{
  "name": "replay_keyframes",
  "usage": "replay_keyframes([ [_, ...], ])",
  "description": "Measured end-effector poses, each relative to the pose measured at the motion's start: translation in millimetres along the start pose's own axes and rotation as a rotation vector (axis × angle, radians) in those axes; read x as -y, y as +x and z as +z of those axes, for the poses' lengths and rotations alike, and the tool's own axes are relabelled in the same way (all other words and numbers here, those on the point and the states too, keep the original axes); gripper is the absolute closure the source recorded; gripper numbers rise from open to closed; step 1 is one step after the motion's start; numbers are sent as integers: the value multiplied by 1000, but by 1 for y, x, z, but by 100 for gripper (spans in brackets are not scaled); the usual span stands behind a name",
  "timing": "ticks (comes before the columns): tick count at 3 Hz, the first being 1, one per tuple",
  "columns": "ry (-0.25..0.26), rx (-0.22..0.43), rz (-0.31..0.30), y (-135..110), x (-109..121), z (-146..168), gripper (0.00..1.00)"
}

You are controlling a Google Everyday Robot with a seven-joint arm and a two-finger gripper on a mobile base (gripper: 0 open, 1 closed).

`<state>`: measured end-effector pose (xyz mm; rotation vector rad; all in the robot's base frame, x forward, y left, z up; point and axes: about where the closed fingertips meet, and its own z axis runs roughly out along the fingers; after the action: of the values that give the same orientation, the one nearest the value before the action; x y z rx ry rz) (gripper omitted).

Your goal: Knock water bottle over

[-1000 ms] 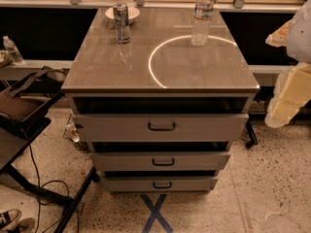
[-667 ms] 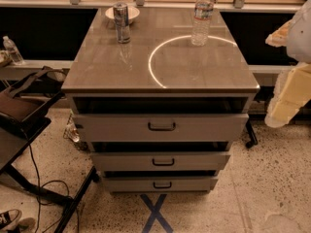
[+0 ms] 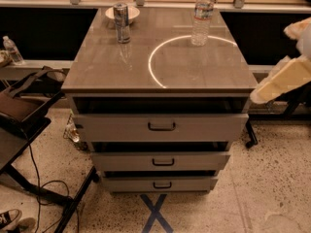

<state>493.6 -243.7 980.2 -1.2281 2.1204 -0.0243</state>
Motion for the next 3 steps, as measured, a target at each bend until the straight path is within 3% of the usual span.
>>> replay_keyframes([
  [1,29,182,129,15,20,26,0],
  [2,71,367,271,15,38,48,0],
  [3,205,563,371,2,83,55,0],
])
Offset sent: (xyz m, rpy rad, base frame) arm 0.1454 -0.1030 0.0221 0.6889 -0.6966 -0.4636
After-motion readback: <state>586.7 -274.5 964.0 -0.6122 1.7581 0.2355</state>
